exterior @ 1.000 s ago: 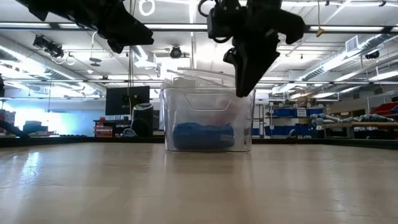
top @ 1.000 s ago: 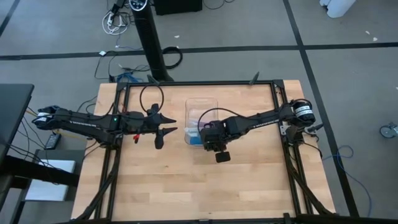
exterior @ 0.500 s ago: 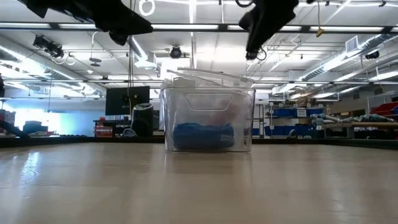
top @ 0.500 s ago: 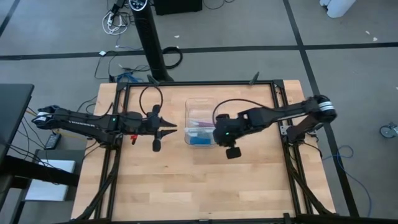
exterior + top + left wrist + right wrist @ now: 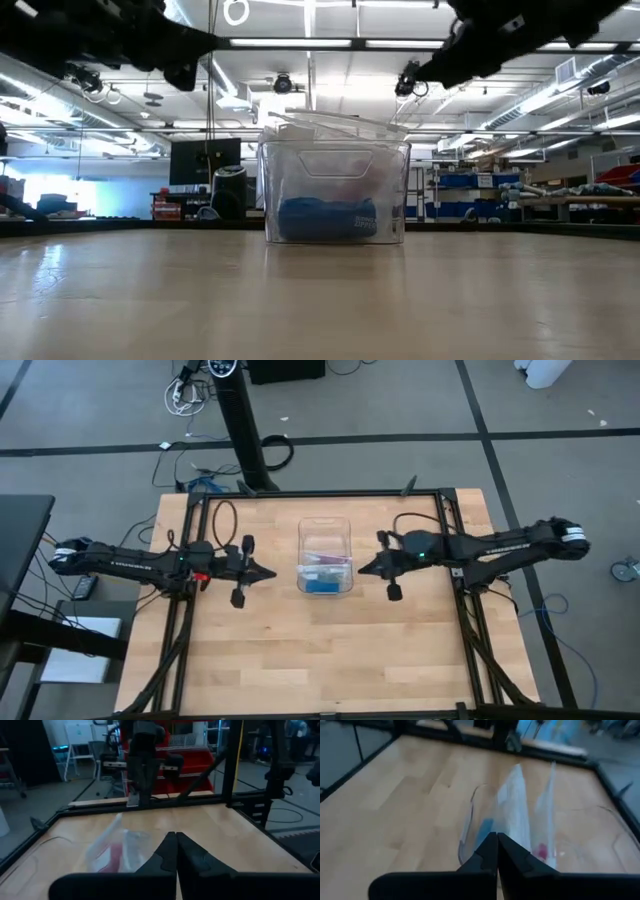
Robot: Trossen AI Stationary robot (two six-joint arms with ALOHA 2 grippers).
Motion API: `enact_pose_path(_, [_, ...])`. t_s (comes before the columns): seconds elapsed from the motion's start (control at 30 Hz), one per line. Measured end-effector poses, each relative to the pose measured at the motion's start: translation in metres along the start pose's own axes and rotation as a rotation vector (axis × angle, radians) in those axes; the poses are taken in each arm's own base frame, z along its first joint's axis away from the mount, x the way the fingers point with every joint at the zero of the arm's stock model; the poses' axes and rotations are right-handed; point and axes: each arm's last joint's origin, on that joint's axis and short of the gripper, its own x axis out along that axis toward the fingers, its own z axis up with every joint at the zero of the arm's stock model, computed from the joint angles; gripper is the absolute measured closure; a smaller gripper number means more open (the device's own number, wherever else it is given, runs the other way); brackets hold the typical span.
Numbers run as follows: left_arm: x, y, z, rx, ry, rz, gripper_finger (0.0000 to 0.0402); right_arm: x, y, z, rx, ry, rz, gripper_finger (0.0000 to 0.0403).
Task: Roll bandage
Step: Return to Home Position
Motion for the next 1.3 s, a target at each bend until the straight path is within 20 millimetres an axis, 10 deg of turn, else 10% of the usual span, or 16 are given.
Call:
enact_pose_path(0.77, [-0.077, -0.002, -0.033, -0.073, -0.076, 0.133, 0.0401, -0.063, 0.003, -0.075, 0.075, -0.391, -0.081, 0.0403])
enact_pose_path(1.3, [-0.076, -0.003, -0.061, -0.054, -0.054, 0.125, 0.0401, -0.075, 0.005, -0.106, 0.169, -0.486, -0.095, 0.0403])
